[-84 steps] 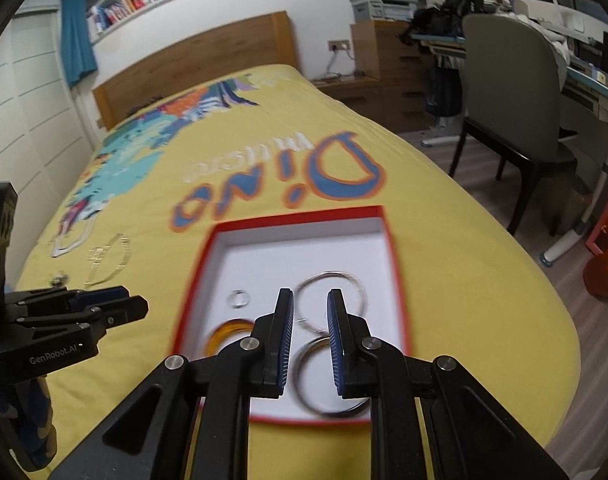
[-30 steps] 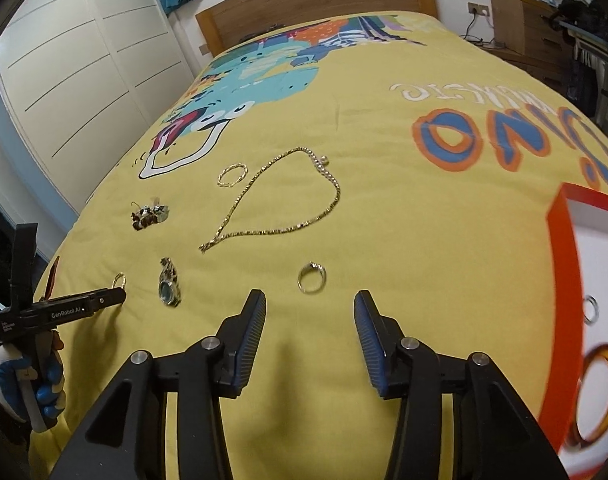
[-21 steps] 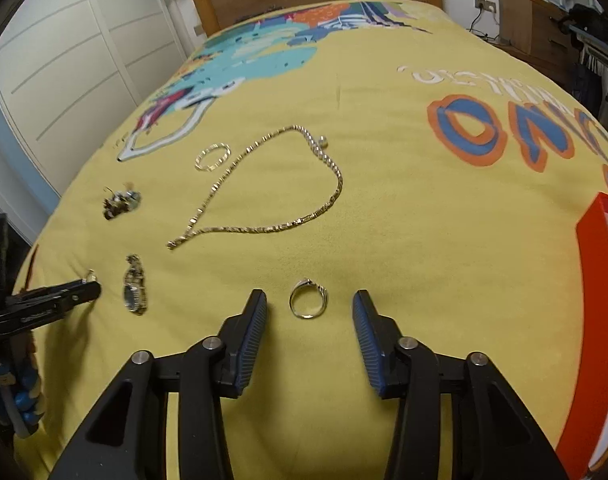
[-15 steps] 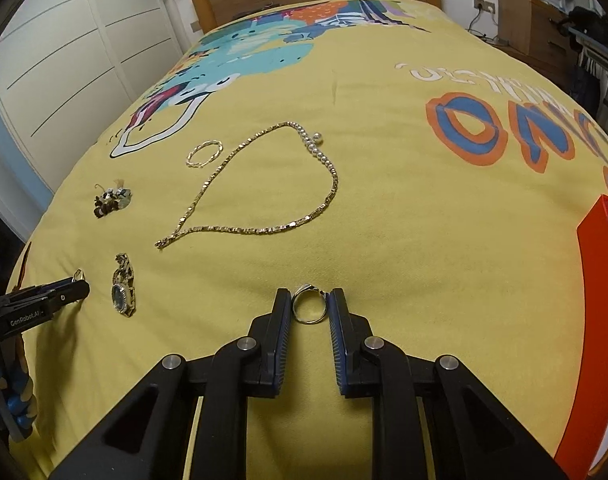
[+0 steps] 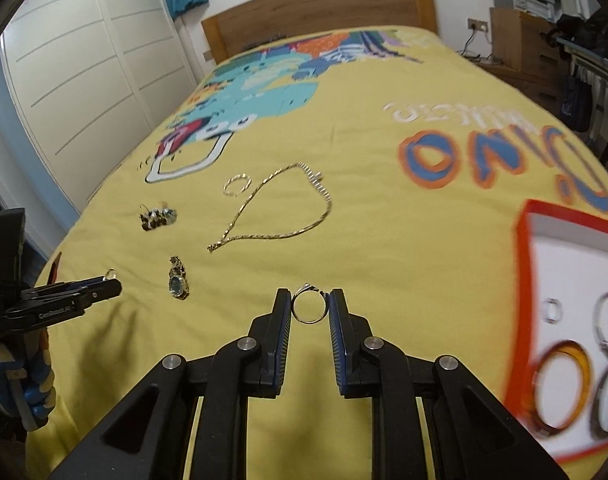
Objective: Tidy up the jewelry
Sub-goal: 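Grasp the twisted silver hoop with the left tool while the right tool grasps a small ring, then carry the hoop and ring into the red box and release both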
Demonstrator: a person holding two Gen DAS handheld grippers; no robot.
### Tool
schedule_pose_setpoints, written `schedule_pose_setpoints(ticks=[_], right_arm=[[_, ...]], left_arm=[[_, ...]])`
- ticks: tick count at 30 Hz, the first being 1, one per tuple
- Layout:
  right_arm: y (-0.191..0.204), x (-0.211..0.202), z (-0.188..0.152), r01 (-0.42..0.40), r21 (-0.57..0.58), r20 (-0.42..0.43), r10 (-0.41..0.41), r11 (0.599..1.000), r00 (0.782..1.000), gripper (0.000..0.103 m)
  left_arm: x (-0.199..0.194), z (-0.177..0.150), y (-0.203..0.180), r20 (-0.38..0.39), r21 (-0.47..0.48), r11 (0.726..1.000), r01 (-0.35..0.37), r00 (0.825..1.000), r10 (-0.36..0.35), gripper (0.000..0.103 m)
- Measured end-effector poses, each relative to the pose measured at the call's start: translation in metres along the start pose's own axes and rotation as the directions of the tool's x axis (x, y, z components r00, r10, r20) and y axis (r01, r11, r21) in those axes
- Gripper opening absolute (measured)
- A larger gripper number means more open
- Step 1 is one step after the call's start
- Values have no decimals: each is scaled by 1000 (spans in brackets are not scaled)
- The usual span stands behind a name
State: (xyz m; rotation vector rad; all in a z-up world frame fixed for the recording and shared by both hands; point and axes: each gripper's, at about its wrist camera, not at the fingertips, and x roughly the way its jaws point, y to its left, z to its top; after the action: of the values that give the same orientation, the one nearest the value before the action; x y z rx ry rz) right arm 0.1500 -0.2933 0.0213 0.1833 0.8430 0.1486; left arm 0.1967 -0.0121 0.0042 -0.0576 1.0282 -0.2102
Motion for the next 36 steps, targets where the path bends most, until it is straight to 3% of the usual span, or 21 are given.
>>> schedule_pose_setpoints(ticks=[7, 12, 17, 23, 28, 36], right_arm=[[-53, -64, -7, 74, 32, 53, -75, 997, 996, 19], [-115, -90, -18, 158, 88, 53, -163, 984, 985, 19], [-178, -88, -14, 225, 133, 17, -229, 965, 973, 19], [-239, -61, 5, 233, 146, -40, -229, 962, 973, 19], [-263, -35, 15, 239, 111, -86, -231, 965, 969, 19], [-270, -10, 14, 270, 39, -154, -261, 962, 953, 20]], left_arm=[[-5, 1, -97, -10, 112, 986, 121, 993, -120, 37], [2, 13, -189, -29, 213, 953, 216, 976, -215, 37], [18, 30, -290, -58, 327, 901, 284, 958, -281, 37], [65, 48, -374, -119, 396, 869, 297, 955, -272, 37], [98, 48, -403, -161, 432, 861, 267, 963, -218, 37], [123, 40, -406, -183, 445, 864, 235, 968, -169, 38]])
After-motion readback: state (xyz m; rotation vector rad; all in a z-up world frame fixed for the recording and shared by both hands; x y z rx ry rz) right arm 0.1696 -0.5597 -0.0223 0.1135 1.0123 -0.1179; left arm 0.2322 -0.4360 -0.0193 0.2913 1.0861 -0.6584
